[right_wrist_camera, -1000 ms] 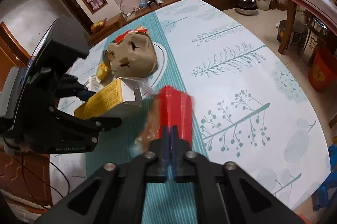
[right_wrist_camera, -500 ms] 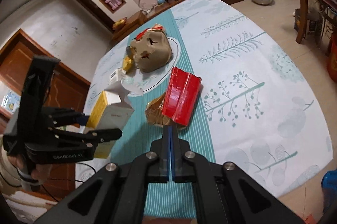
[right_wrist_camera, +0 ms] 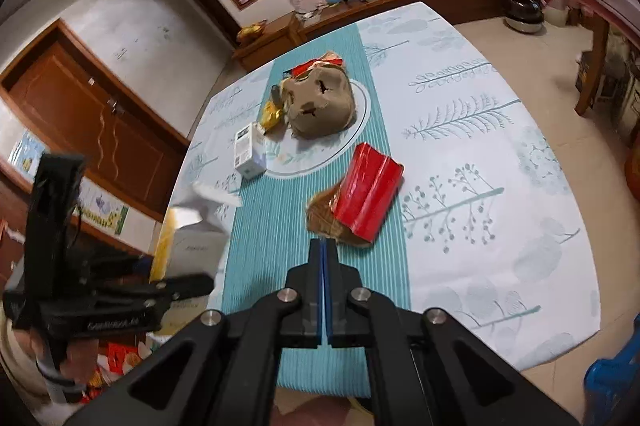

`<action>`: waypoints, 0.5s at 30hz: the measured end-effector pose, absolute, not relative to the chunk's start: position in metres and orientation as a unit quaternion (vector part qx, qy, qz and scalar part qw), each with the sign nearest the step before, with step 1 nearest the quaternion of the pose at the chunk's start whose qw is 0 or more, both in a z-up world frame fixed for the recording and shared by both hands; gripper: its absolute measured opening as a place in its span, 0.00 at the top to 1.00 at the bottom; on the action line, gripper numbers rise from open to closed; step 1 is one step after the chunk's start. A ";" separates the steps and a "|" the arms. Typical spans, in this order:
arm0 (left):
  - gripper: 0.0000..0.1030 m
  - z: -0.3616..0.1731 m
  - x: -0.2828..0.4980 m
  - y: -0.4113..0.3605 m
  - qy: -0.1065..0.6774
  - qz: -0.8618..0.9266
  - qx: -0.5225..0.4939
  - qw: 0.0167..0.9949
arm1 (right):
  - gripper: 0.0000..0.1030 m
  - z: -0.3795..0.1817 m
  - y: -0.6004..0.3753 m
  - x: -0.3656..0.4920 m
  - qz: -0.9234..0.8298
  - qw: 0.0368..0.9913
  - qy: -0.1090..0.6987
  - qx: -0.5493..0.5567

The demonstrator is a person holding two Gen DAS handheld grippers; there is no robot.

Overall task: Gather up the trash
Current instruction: 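Lift the red box and yellow carton and carry them over the bin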

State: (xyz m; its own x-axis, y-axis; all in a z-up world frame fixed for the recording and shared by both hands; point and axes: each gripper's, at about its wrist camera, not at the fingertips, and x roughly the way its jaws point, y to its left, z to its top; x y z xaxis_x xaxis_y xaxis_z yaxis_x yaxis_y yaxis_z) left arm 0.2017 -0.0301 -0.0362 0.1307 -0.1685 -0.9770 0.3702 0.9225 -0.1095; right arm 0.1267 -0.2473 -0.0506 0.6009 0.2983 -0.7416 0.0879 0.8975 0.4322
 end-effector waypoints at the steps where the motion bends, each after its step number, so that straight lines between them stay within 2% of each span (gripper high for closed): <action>1: 0.57 -0.036 0.206 -0.025 0.634 -0.177 0.074 0.749 | 1.00 -0.052 -0.247 0.134 0.056 0.864 0.446 0.228; 5: 0.57 -0.039 0.224 -0.004 0.637 -0.166 0.046 0.751 | 0.97 -0.063 -0.245 0.158 0.032 0.851 0.464 0.241; 6: 0.57 -0.041 0.228 0.001 0.638 -0.164 0.042 0.751 | 0.91 -0.067 -0.246 0.165 0.024 0.847 0.471 0.245; 8: 0.57 -0.045 0.236 0.009 0.641 -0.160 0.033 0.750 | 0.66 -0.075 -0.248 0.177 0.004 0.837 0.482 0.259; 9: 0.57 -0.047 0.240 0.013 0.643 -0.159 0.029 0.749 | 0.48 -0.079 -0.250 0.181 -0.004 0.833 0.485 0.266; 10: 0.57 -0.050 0.244 0.016 0.644 -0.157 0.026 0.748 | 0.45 -0.084 -0.253 0.186 -0.014 0.828 0.487 0.278; 15: 0.57 -0.063 0.258 0.027 0.652 -0.156 0.020 0.742 | 0.45 -0.103 -0.256 0.205 -0.033 0.811 0.503 0.296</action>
State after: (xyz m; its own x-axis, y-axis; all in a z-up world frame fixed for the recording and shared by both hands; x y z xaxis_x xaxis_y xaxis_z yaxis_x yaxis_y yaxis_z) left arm 0.2581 0.0268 -0.0631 0.1009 -0.2050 -0.9735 0.2584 0.9504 -0.1734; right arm 0.2051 -0.2563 -0.1028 0.4913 0.2440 -0.8361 0.3516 0.8227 0.4467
